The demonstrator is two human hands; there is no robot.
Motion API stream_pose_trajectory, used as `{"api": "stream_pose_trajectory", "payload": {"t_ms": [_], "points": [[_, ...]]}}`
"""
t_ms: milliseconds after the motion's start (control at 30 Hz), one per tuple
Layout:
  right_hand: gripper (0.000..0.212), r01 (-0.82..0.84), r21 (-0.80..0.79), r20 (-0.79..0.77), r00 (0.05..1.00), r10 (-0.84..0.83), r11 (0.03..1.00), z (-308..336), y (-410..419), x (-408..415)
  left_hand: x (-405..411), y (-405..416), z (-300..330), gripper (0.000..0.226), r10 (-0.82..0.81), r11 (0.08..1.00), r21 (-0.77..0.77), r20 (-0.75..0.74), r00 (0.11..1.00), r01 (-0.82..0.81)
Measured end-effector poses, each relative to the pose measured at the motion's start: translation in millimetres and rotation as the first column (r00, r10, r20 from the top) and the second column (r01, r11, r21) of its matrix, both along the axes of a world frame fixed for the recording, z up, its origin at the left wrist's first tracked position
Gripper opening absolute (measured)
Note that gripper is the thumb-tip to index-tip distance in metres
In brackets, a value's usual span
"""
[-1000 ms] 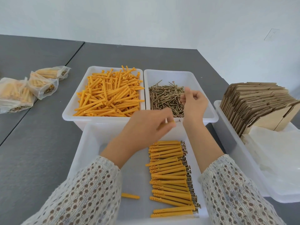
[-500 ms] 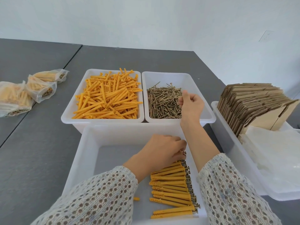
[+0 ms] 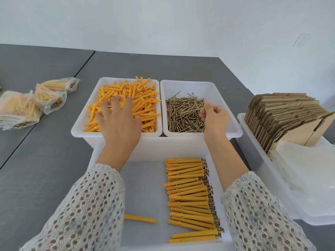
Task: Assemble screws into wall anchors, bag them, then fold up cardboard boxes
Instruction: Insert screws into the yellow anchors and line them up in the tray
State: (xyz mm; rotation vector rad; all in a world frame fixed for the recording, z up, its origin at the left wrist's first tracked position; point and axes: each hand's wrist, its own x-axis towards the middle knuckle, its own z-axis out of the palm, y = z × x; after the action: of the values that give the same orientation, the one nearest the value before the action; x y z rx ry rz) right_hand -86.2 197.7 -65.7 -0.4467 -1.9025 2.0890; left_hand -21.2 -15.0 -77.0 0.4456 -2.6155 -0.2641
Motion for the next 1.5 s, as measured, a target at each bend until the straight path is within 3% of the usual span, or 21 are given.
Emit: {"api": "stream_pose_trajectory", "payload": {"t_ms": [100,333,467,600,800,933,1067,1233,1433,1500], "points": [[0.022,-0.014,0.004,-0.006,1.0,0.014,1.0,0.4,-1.2,1.3,-1.7,-7.3,-3.8,0.042,0.08,0.992,0.075,0.231,0.97,-0.1],[0.019,-0.021,0.037,-0.003,1.0,0.021,0.999,1.0,-4.4,2.6,-6.0,-9.2,-2.5,0.024,0.016,0.991,0.123,0.242,0.97,-0.047],[0.017,-0.019,0.055,-0.003,1.0,0.019,0.998,0.4,-4.2,2.2,-5.2,-8.9,-3.7,0.025,-0.01,0.99,0.141,0.125,0.992,-0.008],[0.017,-0.024,0.047,-0.012,1.0,0.025,0.999,0.2,-3.5,1.8,-4.5,-6.2,-3.8,0.02,-0.048,0.994,0.089,-0.083,0.995,0.055],[0.018,-0.025,0.046,-0.014,1.0,0.026,0.999,-0.5,-3.4,1.3,-2.5,3.7,1.9,0.016,-0.242,0.936,0.144,-0.401,0.883,0.322],[0.018,-0.021,0.042,-0.015,1.0,0.022,0.999,0.0,-2.3,0.2,-4.8,8.8,2.5,0.021,-0.205,0.833,0.365,-0.496,0.844,0.416],[0.019,-0.026,0.042,-0.021,0.999,0.027,0.999,-1.3,-2.1,0.1,-5.7,11.5,5.6,0.019,-0.151,0.598,0.571,-0.608,0.779,0.562],[0.02,-0.04,0.033,-0.015,0.999,0.041,0.999,-1.1,-2.3,0.3,-5.8,17.0,9.0,0.017,-0.161,0.356,0.716,-0.586,0.794,0.601],[0.023,-0.103,0.031,-0.039,0.994,0.105,0.994,-1.6,-11.1,2.9,-6.1,27.4,10.4,0.02,-0.271,0.179,0.808,-0.508,0.818,0.561],[0.024,-0.107,0.025,-0.044,0.993,0.108,0.994,-1.4,-14.0,3.3,-7.8,29.1,7.5,0.019,-0.317,0.22,0.827,-0.44,0.84,0.516]]}}
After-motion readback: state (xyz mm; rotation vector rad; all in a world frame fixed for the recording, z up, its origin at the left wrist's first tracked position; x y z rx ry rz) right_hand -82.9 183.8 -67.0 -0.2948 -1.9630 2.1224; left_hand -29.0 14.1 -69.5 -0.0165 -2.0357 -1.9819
